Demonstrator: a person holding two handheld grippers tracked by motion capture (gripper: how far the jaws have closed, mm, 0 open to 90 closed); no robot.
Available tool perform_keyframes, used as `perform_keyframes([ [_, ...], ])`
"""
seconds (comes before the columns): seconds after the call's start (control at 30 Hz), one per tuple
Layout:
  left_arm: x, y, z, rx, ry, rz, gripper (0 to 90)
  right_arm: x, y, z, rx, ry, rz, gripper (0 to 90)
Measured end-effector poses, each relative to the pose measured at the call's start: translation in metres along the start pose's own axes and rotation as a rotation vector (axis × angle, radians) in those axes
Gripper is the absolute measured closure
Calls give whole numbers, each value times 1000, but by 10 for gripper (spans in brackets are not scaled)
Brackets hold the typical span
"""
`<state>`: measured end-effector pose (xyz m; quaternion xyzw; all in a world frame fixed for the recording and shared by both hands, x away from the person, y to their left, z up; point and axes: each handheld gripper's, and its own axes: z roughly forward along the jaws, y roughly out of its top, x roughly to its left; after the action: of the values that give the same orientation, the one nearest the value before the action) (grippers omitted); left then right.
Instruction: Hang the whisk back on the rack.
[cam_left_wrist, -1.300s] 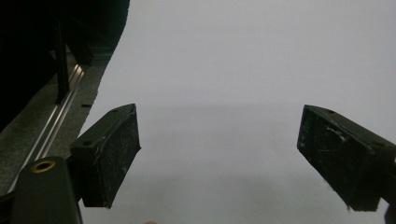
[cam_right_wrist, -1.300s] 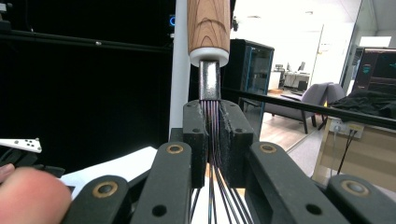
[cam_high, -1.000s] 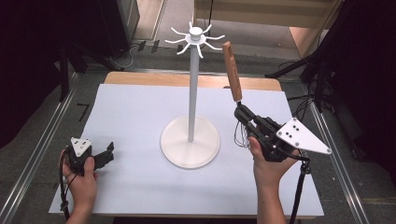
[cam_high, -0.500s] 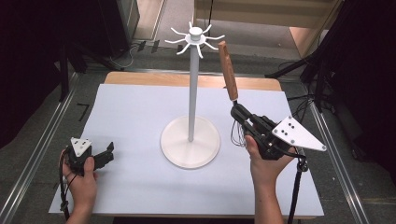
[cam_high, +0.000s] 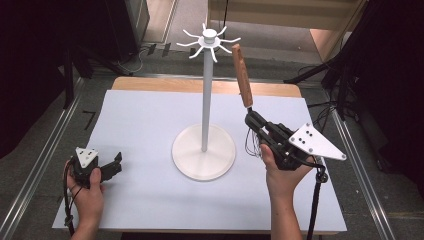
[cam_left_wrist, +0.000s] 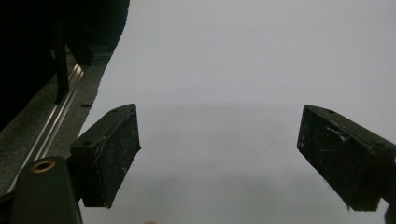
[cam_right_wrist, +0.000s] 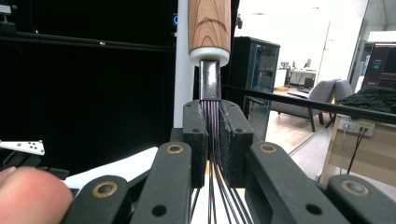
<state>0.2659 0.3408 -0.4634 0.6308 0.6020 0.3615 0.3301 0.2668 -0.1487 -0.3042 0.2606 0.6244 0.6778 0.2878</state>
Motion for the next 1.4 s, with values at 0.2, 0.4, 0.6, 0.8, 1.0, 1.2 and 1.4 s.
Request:
perform_keyframes([
  [0.2,0,0,0,-1,0,-3,139,0,-1,2,10,2,7,839],
  [0.4,0,0,0,1,1,-2,140,1,-3,5,13,5,7,839],
  [0.6,0,0,0,1,2,-3,140,1,-4,7,14,7,7,839],
  [0.8,0,0,0,0,2,-3,140,1,-6,9,14,6,12,839],
  [1.0,0,0,0,1,-1,-4,140,1,-8,11,13,9,13,839],
  [1.2,0,0,0,1,-1,-4,140,2,-11,12,18,11,22,839],
  [1.4,0,0,0,1,-1,-5,140,2,-14,15,21,20,23,838],
])
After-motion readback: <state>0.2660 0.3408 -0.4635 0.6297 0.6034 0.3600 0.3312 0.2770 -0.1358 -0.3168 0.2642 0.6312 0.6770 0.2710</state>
